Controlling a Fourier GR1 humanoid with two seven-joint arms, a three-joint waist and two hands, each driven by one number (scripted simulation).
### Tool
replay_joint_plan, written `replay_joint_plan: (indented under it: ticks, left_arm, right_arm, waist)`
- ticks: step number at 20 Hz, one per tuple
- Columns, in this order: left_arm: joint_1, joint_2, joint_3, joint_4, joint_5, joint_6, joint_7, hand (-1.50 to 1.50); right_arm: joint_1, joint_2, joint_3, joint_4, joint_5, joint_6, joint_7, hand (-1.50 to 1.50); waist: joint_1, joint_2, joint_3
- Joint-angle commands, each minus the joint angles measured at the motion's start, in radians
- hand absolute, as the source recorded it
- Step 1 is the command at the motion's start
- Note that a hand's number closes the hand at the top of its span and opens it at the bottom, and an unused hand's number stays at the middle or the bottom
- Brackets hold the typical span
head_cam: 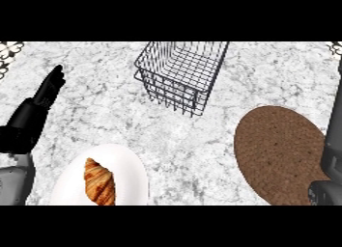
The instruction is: Pick the bell pepper from the placemat and place it in the basket
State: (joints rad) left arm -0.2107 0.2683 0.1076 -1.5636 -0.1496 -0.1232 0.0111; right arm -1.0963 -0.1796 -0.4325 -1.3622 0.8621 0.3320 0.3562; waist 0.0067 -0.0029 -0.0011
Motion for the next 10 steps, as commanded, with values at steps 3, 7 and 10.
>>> replay_joint_plan:
  ticks: [3,7,10]
  left_arm:
    - [0.005,-0.039,-0.029,0.003,-0.035,0.030,-0.020,0.00]
    - [-0.036,-0.019,-0.012,0.018,-0.024,0.014,-0.001,0.00]
    - [-0.001,0.023,0.027,0.010,0.018,-0.036,-0.024,0.00]
  right_arm:
    - [-0.124,0.055,0.064,0.121,-0.016,-0.006,0.112,1.50]
    - [-0.262,0.099,0.084,0.290,0.024,-0.102,0.191,1.50]
    - [-0.309,0.064,0.061,0.400,0.004,-0.097,0.193,1.50]
  waist:
    - [0.005,0.004,0.001]
    - [0.013,0.007,0.000]
    - [0.018,0.007,0.000]
